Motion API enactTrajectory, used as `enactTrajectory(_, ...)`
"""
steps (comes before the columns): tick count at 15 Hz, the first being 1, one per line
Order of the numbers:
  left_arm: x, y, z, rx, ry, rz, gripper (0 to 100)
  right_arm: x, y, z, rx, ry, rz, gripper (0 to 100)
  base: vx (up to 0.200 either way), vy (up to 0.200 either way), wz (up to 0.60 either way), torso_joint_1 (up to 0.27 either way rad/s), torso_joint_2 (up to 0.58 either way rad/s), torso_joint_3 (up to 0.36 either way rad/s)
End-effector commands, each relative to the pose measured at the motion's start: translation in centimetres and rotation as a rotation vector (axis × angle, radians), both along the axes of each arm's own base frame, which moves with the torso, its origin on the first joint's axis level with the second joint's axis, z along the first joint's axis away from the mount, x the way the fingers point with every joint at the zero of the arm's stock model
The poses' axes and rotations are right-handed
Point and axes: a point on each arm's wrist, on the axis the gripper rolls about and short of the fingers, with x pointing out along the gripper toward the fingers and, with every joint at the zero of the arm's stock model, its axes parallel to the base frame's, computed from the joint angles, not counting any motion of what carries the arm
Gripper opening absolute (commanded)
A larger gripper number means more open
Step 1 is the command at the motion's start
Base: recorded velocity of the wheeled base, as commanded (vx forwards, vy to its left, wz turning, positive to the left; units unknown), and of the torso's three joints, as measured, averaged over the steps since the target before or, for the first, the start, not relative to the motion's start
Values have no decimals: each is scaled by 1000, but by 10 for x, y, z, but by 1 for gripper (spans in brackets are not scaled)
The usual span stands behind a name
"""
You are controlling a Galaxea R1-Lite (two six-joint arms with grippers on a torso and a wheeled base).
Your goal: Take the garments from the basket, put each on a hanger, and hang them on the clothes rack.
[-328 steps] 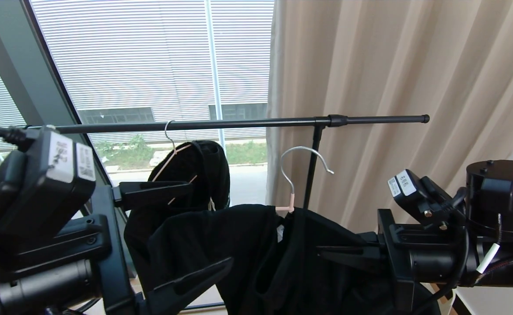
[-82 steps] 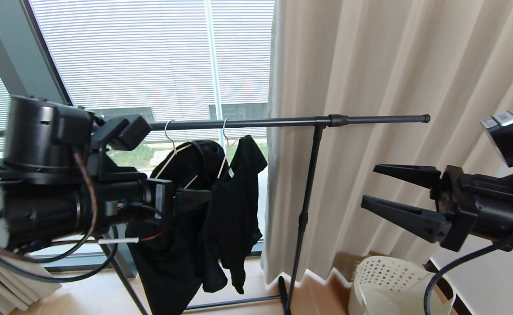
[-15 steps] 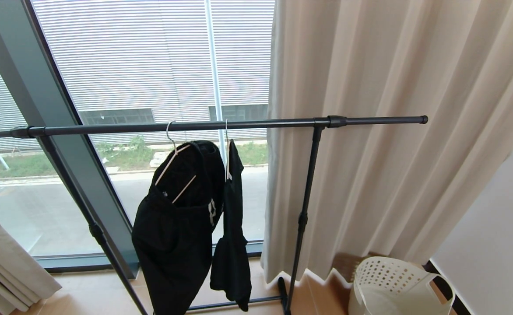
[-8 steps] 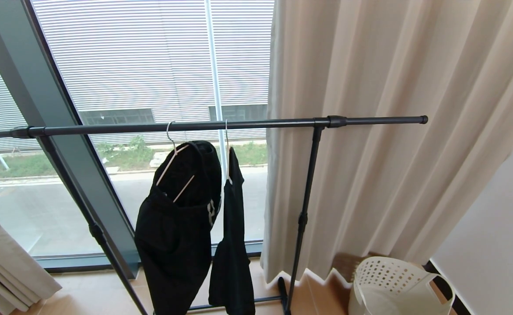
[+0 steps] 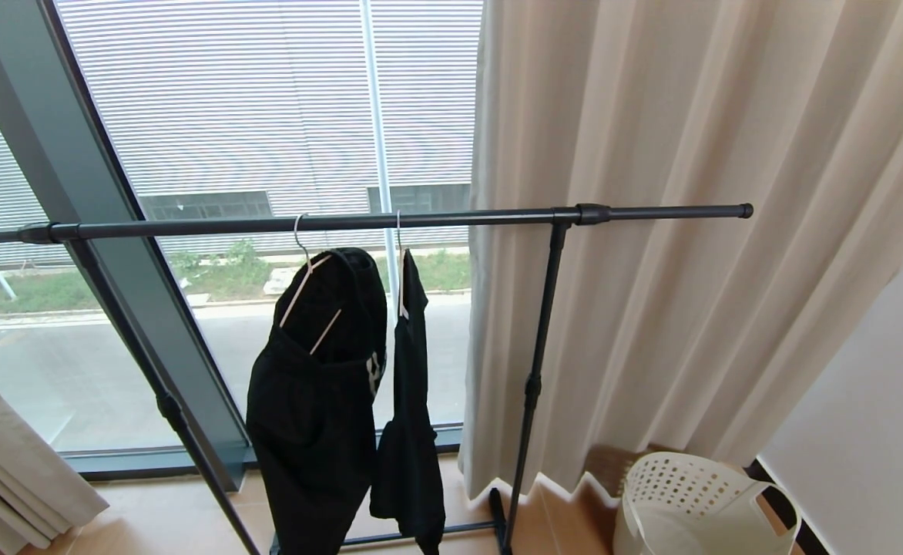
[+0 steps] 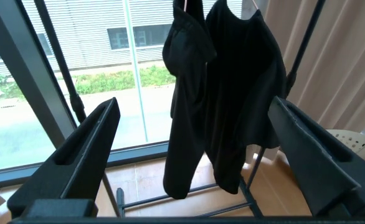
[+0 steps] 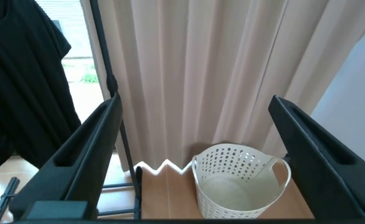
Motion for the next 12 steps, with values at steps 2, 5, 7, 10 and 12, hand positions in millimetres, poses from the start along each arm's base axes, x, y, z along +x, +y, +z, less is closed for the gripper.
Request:
enactTrajectory(2,0,0,0,0,0,0,100,0,1,1,-8,-1,56,100,0,0,0,0,0,0)
enactTrajectory(5,0,0,0,0,0,0,100,0,2,0,-22,3,110,100,0,0,0,0,0,0)
enactTrajectory(7,0,0,0,0,0,0,100,-1,2,0,-23,1,110,100,0,0,0,0,0,0)
enactTrajectory(10,0,0,0,0,0,0,100,0,2,0,-24,3,110,100,0,0,0,0,0,0)
enactTrajectory(12,0,0,0,0,0,0,100,-1,2,0,-22,1,111,100,0,0,0,0,0,0)
